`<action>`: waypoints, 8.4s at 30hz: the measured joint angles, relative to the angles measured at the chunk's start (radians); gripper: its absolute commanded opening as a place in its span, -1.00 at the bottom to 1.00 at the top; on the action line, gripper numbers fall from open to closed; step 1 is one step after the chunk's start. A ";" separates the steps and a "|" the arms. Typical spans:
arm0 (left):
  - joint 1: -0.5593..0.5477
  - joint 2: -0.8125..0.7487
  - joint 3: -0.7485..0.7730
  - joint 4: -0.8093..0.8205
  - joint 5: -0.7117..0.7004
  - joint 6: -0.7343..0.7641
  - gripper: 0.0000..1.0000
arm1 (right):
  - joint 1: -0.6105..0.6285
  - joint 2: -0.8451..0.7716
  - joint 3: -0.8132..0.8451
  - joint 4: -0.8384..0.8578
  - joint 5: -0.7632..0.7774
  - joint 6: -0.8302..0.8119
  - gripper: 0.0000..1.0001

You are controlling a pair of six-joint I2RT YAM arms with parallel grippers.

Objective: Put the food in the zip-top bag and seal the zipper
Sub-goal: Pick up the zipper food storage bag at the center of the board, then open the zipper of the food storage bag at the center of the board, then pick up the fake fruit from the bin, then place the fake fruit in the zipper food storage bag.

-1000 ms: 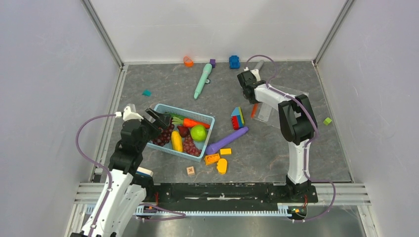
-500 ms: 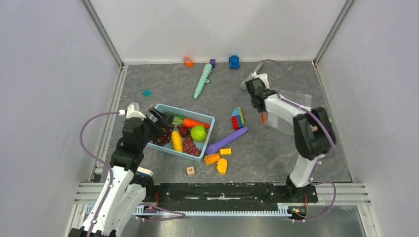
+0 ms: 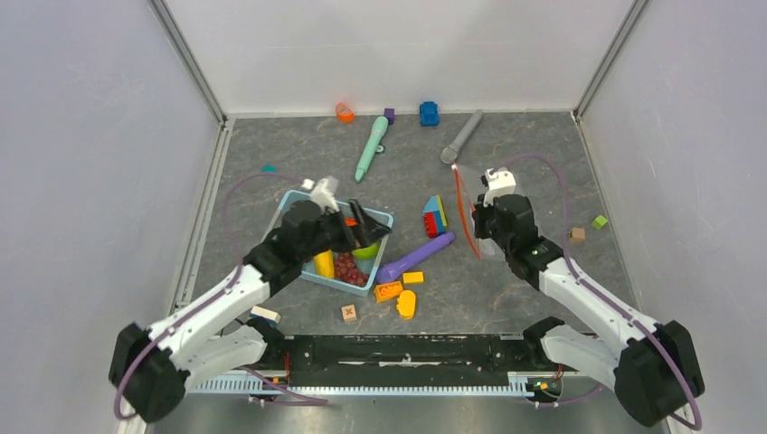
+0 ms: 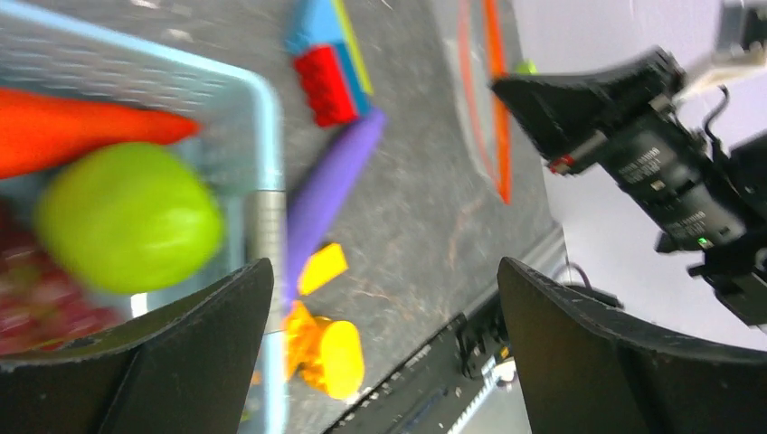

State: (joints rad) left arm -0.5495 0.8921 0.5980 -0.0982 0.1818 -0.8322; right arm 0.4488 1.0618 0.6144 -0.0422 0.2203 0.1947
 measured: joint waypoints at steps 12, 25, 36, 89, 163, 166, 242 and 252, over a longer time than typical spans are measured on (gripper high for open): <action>-0.345 0.549 0.354 0.119 -0.130 0.008 0.99 | 0.035 -0.232 -0.135 0.110 -0.285 0.063 -1.00; -0.434 0.706 0.554 0.050 -0.341 0.034 0.51 | 0.040 -0.297 -0.134 0.081 -0.335 0.054 -1.00; -0.458 0.754 0.584 -0.014 -0.413 0.034 0.00 | 0.040 -0.310 -0.134 0.061 -0.339 0.043 -1.00; -0.440 0.815 0.686 0.024 -0.309 0.224 0.02 | 0.052 -0.308 0.135 -0.459 0.143 0.045 -1.00; -0.159 0.457 0.164 -0.209 -0.395 0.057 -0.29 | 0.050 -0.152 0.045 -0.423 0.163 0.142 -1.00; -0.159 0.400 0.164 -0.230 -0.417 0.058 -0.29 | 0.050 -0.163 0.042 -0.422 0.154 0.139 -1.00; -0.461 0.496 0.422 0.134 -0.249 0.272 0.99 | 0.045 -0.269 0.060 -0.284 -0.241 0.301 -1.00; -0.463 0.189 0.372 -0.063 -0.531 0.246 0.99 | 0.045 -0.267 0.102 -0.281 -0.153 0.313 -1.00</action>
State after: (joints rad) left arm -1.0122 1.0813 0.9699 -0.1608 -0.3496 -0.5858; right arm 0.4938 0.7948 0.7162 -0.3233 0.0669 0.5076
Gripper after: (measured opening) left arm 0.993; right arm 0.009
